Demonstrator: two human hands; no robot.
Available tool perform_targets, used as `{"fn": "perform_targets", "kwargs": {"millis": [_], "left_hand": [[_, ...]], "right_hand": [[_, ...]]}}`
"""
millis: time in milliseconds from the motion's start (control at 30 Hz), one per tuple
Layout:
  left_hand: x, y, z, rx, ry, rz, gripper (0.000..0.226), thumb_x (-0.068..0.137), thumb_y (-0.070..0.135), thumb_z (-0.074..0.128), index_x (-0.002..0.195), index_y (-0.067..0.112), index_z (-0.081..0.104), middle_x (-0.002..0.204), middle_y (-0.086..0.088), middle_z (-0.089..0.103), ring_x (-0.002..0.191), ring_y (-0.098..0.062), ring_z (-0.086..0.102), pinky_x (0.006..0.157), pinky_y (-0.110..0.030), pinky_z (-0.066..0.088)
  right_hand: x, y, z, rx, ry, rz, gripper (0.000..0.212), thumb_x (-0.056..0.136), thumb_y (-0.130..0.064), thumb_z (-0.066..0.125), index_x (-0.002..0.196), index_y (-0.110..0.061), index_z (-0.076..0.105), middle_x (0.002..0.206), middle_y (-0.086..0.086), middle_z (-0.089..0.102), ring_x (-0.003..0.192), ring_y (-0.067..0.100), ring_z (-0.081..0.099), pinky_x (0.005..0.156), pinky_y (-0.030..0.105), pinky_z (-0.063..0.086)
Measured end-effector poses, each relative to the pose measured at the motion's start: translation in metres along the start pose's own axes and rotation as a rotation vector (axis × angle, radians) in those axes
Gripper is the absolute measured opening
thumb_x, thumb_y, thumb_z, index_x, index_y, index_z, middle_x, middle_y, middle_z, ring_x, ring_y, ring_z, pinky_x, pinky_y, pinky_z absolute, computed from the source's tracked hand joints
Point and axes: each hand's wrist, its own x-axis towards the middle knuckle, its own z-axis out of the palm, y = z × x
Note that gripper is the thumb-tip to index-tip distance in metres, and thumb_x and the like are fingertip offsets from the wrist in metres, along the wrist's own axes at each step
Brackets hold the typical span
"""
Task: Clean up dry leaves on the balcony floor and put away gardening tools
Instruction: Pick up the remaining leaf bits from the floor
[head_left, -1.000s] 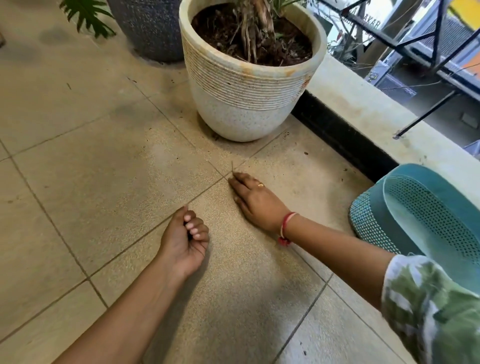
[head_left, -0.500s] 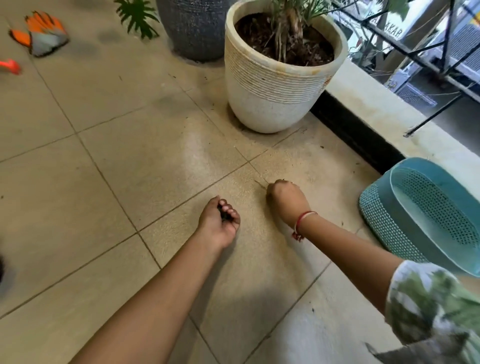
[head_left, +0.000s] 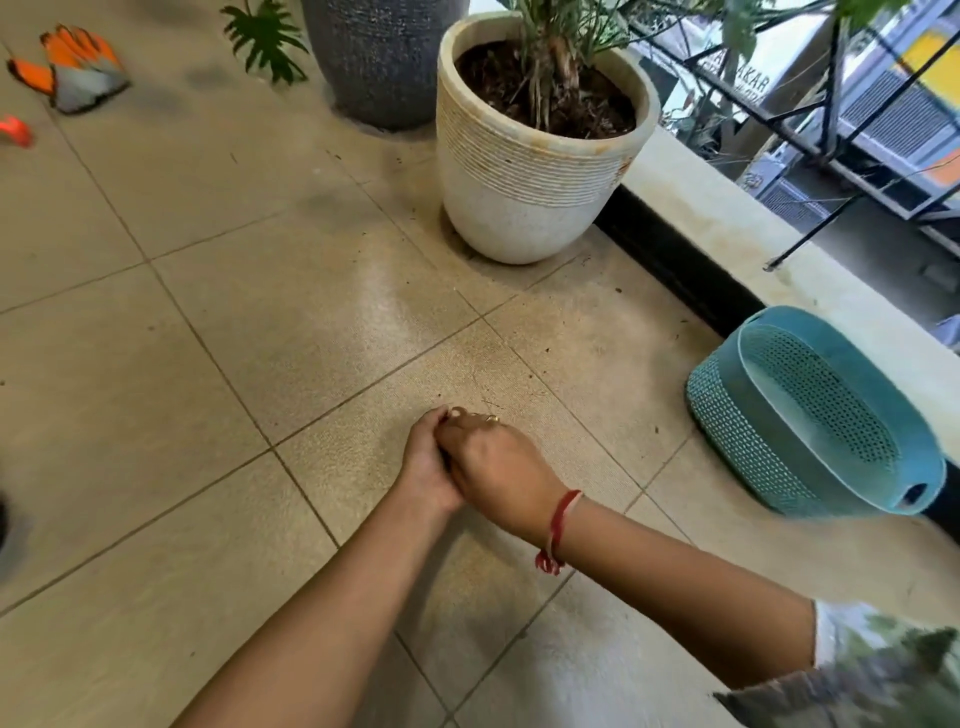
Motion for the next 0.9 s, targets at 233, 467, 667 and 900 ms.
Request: {"fn": "perform_targets", "kwargs": {"millis": [233,467,667,900], "left_hand": [[0.008,-0.003,-0.011,-0.074,0.039,0.004,0.042,0.098,0.023,0.032,0.057,0.016,0.039,0.049,0.001,0.048,0.048,-0.012,0.050,0.055,-0.021,0.046],[0.006,-0.012,-0.004,-0.208,-0.074,-0.037,0.056,0.097,0.018,0.024,0.060,0.002,0.063,0.057,-0.013,0.063,0.047,-0.023,0.065,0.042,-0.025,0.052],[0.010,-0.003,-0.015,-0.299,0.020,0.004,0.044,0.096,0.026,0.039,0.055,0.015,0.048,0.048,0.000,0.049,0.039,-0.011,0.049,0.042,-0.015,0.045],[0.005,0.002,-0.025,-0.301,0.063,0.034,0.044,0.095,0.029,0.040,0.054,0.016,0.046,0.050,0.001,0.048,0.041,-0.010,0.048,0.044,-0.014,0.044]], "right_hand": [[-0.012,0.004,0.001,-0.087,-0.079,-0.130,0.037,0.088,-0.003,0.051,0.125,-0.005,0.056,0.127,0.011,0.059,0.110,0.025,0.061,0.087,0.035,0.053],[-0.013,-0.003,-0.007,0.040,0.187,-0.087,0.014,0.075,-0.007,0.067,0.086,-0.015,0.067,0.085,-0.002,0.062,0.067,0.014,0.061,0.052,0.021,0.046],[-0.010,0.054,0.000,0.265,0.189,0.446,0.016,0.091,-0.026,0.060,0.103,-0.020,0.068,0.096,-0.006,0.060,0.083,0.008,0.059,0.077,0.024,0.052],[-0.004,0.063,0.032,-0.021,0.090,0.475,0.021,0.095,-0.030,0.051,0.086,-0.015,0.062,0.088,-0.002,0.056,0.077,0.017,0.055,0.069,0.030,0.046]]}}
